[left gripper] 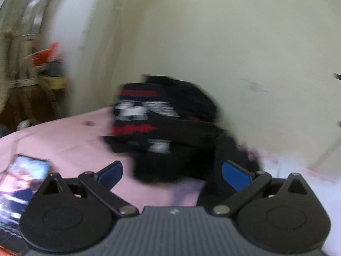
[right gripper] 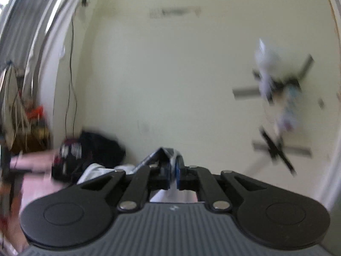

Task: Fold small clothes

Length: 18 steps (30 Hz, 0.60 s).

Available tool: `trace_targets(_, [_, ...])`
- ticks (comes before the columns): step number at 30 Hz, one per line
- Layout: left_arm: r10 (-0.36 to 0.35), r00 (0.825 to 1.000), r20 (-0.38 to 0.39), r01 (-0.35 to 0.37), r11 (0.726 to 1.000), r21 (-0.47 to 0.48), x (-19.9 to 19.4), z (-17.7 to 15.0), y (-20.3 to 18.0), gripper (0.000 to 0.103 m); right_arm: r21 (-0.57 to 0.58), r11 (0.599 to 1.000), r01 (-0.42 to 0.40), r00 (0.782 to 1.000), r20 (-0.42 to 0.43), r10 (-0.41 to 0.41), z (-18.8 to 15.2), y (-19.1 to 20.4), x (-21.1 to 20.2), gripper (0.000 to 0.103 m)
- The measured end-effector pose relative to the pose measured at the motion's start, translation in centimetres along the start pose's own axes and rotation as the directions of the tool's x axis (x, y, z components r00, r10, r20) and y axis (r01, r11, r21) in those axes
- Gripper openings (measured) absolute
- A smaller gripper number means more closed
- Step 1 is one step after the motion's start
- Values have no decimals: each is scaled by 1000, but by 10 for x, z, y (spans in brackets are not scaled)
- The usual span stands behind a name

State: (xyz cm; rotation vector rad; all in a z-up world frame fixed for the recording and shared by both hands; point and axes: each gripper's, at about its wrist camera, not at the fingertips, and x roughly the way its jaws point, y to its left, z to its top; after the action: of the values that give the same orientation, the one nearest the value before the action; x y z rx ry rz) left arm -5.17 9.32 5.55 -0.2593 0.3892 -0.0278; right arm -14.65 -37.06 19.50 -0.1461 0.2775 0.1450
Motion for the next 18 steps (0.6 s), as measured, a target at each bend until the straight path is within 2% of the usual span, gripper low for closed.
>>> trace_targets(1, [-41,999,-11,41,999,26,-2,0,-13,103,4,1000,-12,998,-63,12,-17,-3,-4,2])
trace_targets(2, [-73,997,-25,74,996,45,-2,-2,-23,103,18,999,-46,990,-134,48,-39,-8,-9,25])
trace_targets(3, [-104,994,-45,107,992,66,0,-3,-34,103,33,999,-38,982,-184,43,-55,-11,-11,54])
trace_targets(4, [-129,989,-67,135,987,90,2,-6,-45,103,45,999,-22,974,-224,31,-72,-16,-14,76])
trace_targets(5, [-147,985,-90,157,981,115,7,-7,-55,103,64,998,-22,968,-248,38,-85,-20,-17,89])
trace_targets(6, [-152,981,-120,168,976,141,14,-8,-66,103,84,996,-36,967,-249,56,-92,-25,-21,84])
trace_targets(7, [-154,977,-149,176,972,154,21,-10,-75,103,108,993,-37,968,-243,63,-95,-31,-23,84])
trace_targets(10, [-204,946,-251,242,961,132,43,-14,-97,103,190,982,-22,982,-180,57,-91,-53,-29,84])
trace_targets(12, [-202,927,-315,253,958,131,59,-19,-114,103,239,971,-16,986,-159,55,-88,-65,-26,85])
trace_targets(13, [-190,915,-355,252,958,138,69,-24,-121,99,256,966,-30,986,-154,71,-83,-67,-21,85])
trace_targets(14, [-170,900,-401,244,959,142,81,-29,-126,82,266,963,-52,985,-148,94,-82,-69,-20,85])
trace_targets(15, [-149,889,-434,229,964,138,89,-33,-128,69,272,959,-80,981,-151,124,-82,-71,-20,85])
trace_targets(16, [-130,889,-438,207,969,132,94,-36,-127,55,275,955,-109,973,-166,159,-82,-72,-19,85])
trace_targets(17, [-131,900,-415,201,971,130,92,-35,-124,33,270,951,-151,959,-192,207,-84,-71,-23,85])
trace_targets(18, [-152,897,-415,217,970,113,90,-30,-120,21,257,949,-184,948,-208,240,-87,-69,-25,85])
